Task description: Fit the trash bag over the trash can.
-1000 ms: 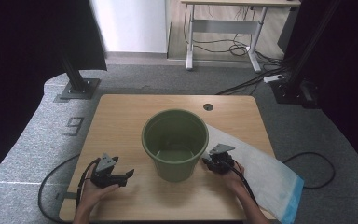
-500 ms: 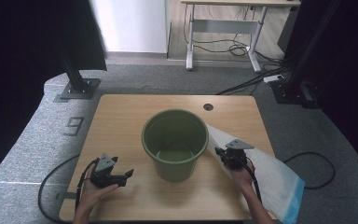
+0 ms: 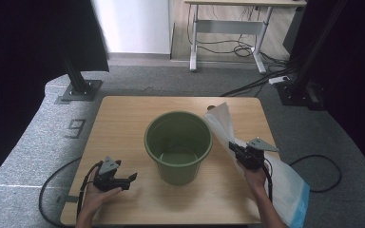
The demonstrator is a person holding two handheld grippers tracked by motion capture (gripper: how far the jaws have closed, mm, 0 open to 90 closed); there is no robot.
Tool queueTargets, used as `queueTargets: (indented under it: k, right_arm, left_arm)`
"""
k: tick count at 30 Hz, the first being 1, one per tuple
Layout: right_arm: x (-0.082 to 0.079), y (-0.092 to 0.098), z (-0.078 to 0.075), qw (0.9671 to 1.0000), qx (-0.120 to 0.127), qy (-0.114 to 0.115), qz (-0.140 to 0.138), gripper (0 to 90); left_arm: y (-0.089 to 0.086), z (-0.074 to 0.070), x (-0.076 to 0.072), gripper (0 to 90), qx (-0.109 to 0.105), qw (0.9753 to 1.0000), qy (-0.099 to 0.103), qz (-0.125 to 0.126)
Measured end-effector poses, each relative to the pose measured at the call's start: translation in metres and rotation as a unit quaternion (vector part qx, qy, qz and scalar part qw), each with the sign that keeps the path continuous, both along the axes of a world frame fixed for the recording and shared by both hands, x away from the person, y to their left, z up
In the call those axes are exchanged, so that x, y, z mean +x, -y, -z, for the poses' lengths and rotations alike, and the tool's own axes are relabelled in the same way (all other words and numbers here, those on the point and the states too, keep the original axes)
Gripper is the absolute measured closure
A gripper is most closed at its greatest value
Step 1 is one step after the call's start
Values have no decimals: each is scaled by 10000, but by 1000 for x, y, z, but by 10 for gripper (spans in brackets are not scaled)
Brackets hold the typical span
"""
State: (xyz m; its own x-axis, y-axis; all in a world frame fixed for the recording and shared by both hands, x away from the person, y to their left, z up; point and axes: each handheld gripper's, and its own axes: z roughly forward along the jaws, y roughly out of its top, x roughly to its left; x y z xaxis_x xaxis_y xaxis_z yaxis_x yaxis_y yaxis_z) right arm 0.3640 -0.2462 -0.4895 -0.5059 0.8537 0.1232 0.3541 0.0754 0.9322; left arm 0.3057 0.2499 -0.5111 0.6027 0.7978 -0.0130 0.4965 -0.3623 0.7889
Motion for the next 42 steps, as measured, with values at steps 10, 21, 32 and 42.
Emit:
queueTargets:
  k: [10, 21, 32, 42]
  right_arm:
    - [-13, 0, -24, 9989, 263, 389, 94, 885]
    - [-30, 0, -63, 9939, 405, 988, 261, 885]
    - [-34, 17, -101, 9869, 770, 1301, 566, 885]
    - [-45, 26, -135, 9786, 883, 1713, 714, 885]
  left_arm:
    - [-2, 0, 0, 145, 15, 9999, 72, -121]
    - [-6, -1, -1, 145, -78, 9997, 100, -204]
    - [-5, 1, -1, 145, -108, 9997, 48, -212]
    - [-4, 2, 0, 145, -95, 9997, 25, -203]
